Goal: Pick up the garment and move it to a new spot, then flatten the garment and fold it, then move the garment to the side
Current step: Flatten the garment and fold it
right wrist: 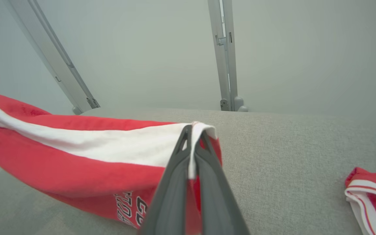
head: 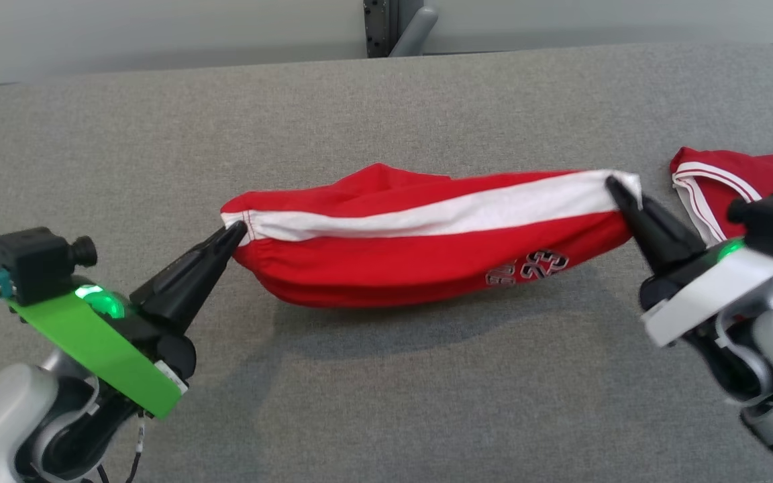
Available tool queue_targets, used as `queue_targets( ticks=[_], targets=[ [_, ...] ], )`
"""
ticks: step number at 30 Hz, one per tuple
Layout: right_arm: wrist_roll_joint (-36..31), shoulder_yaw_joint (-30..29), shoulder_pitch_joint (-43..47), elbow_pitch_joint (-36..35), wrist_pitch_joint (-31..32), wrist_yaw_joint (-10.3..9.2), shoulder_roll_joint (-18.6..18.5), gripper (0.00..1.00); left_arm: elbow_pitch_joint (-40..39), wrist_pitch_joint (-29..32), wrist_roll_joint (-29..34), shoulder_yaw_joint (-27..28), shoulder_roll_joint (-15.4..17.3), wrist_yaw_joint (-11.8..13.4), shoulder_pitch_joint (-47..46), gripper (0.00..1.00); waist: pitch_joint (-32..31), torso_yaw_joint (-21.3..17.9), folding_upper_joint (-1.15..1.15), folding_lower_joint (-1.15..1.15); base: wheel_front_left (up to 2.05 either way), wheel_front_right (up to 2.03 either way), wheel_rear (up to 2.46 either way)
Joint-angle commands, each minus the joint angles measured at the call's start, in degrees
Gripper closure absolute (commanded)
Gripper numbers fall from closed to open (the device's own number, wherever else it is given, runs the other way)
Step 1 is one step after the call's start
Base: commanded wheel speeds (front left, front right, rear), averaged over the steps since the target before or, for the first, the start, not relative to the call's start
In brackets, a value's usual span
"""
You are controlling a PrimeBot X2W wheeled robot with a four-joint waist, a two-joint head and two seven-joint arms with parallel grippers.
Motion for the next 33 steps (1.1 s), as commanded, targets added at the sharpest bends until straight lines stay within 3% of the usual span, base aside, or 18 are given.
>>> queue_targets(
  ticks=[1,6,10,15,17,20,24,27,33],
  targets=[
    [1.54,-1.82,0.15,-3.8,1.7,-0.04,-2.37,1.0,-2.96,0.23,-1.4,1.59,1.44,0.34,-0.51,1.0,1.54,-0.1,0.28,0.0,0.0,0.0,0.0],
    [4.86,-8.0,-6.36,-13.29,10.51,-0.04,-9.84,1.0,-9.22,3.7,-6.62,6.13,1.38,1.21,-9.27,1.0,7.34,0.36,0.28,0.0,0.0,0.0,0.0],
    [5.23,-9.76,-18.49,-12.82,17.26,-0.02,-10.66,1.0,-4.19,9.81,-6.49,6.44,-2.03,3.38,-22.21,1.0,13.09,0.77,0.28,0.0,0.0,0.0,0.0],
    [-1.9,-9.07,-40.66,-2.32,17.82,-0.03,-4.37,1.0,11.72,9.08,3.06,5.92,-10.03,7.17,-42.4,1.0,20.06,0.29,0.28,0.0,0.0,0.0,0.0],
    [-5.85,-9.47,-48.75,4.6,14.87,-0.03,0.46,1.0,19.41,6.03,7.8,5.74,-13.24,8.62,-50.23,1.0,22.2,-0.45,0.28,0.0,0.0,0.0,0.0],
    [-11.38,-9.7,-58.78,12.72,9.09,-0.03,6.45,1.0,29.22,-4.08,15.59,6.58,-17.04,9.95,-59.69,1.0,24.94,-1.27,0.28,0.0,0.0,0.0,0.0],
    [-16.7,-6.48,-64.2,17.19,2.23,-0.04,8.97,1.0,36.06,-11.43,20.55,5.94,-19.78,7.15,-64.48,1.0,27.46,-1.99,0.28,0.0,0.0,0.0,0.0],
    [-19.01,-2.15,-63.94,19.38,-3.95,-0.04,9.23,1.0,39.29,-13.4,24.16,6.33,-20.88,3.68,-64.55,1.0,28.96,-2.28,0.28,0.0,0.0,0.0,0.0],
    [-17.26,5.43,-50.96,19.35,-7.59,-0.04,6.68,1.0,35.62,-13.56,30.4,9.26,-20.93,0.38,-47.56,1.0,28.01,-2.8,0.28,0.0,0.0,0.0,0.0]
  ],
)
